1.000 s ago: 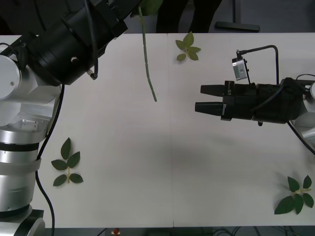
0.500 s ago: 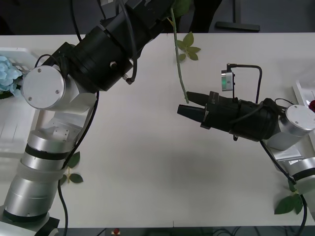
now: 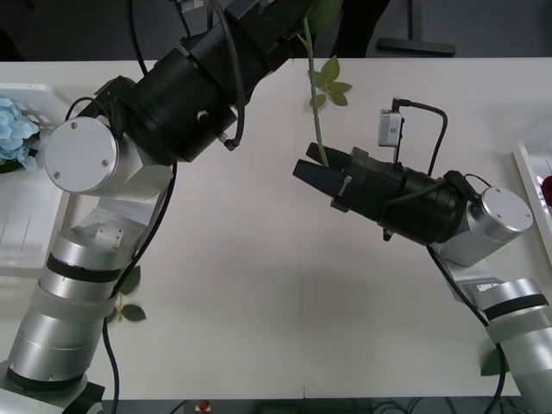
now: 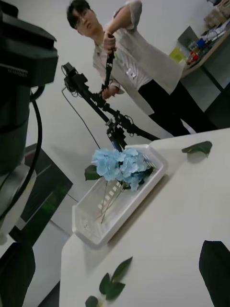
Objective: Place the red flowers into the right box and the blue flowers into the left box. If a person shows an open palm, hand one flower to the person first, then continue sorting.
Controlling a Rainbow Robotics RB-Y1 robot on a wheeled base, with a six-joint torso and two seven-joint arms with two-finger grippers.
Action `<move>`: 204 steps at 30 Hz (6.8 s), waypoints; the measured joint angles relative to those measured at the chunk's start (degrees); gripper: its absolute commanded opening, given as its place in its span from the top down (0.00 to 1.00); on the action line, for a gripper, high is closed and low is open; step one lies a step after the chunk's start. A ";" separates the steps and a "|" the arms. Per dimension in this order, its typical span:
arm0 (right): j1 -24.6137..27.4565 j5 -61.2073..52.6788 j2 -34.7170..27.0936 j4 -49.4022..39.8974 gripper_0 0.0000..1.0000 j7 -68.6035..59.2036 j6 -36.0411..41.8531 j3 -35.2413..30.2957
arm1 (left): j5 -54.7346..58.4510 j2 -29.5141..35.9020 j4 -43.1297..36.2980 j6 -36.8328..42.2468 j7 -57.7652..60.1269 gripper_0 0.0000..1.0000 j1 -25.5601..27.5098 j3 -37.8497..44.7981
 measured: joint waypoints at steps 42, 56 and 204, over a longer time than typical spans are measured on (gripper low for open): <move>0.00 -3.94 0.48 -5.06 1.00 0.14 -1.83 -0.01 | 0.92 0.00 0.05 0.01 0.02 0.20 0.11 0.00; 0.00 -3.94 0.48 -5.06 1.00 0.15 -1.87 -0.20 | 3.08 4.54 0.05 7.91 0.02 0.00 0.68 2.04; -23.89 19.56 6.39 3.92 1.00 0.19 -23.47 -7.98 | 11.38 12.67 -0.21 17.52 -0.34 0.00 6.67 12.55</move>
